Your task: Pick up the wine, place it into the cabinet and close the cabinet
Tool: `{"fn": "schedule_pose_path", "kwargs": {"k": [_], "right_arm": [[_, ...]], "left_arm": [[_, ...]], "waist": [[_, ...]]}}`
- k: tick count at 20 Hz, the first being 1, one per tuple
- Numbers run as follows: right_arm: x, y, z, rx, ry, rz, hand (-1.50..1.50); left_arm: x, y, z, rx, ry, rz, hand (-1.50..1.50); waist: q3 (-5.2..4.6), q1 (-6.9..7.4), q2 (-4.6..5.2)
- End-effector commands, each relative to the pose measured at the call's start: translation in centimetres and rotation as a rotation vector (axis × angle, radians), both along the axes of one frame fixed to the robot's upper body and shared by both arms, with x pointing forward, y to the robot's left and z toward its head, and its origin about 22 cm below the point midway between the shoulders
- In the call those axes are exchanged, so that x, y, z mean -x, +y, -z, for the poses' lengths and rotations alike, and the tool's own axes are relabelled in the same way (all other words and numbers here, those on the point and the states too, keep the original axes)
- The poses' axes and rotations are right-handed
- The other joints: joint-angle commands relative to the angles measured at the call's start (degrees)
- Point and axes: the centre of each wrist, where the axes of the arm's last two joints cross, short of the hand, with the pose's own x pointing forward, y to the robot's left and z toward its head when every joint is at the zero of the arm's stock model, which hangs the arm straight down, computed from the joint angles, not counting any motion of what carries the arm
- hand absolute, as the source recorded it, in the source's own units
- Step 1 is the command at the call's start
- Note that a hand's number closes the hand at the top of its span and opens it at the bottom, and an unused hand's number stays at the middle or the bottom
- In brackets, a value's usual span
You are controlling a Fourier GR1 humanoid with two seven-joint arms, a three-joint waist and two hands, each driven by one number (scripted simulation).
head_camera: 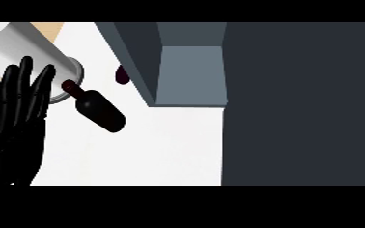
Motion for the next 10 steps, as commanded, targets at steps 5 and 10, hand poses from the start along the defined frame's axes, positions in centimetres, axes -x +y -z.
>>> {"fn": "schedule_pose_path", "kwargs": {"k": [5, 10], "right_arm": [[4.1, 1.7, -0.9, 0.019, -0.012, -0.025, -1.5], [4.4, 2.1, -0.5, -0.014, 0.105, -0.32, -1.5]], "left_arm": [[-3.8, 0.9, 0.0, -0.035, -0.012, -0.036, -1.5], [-3.7, -2.1, -1.8, 0.273, 0.157, 0.144, -1.5]], "waist": [[-0.82, -1.13, 0.26], [-0.75, -1.37, 0.12]]}}
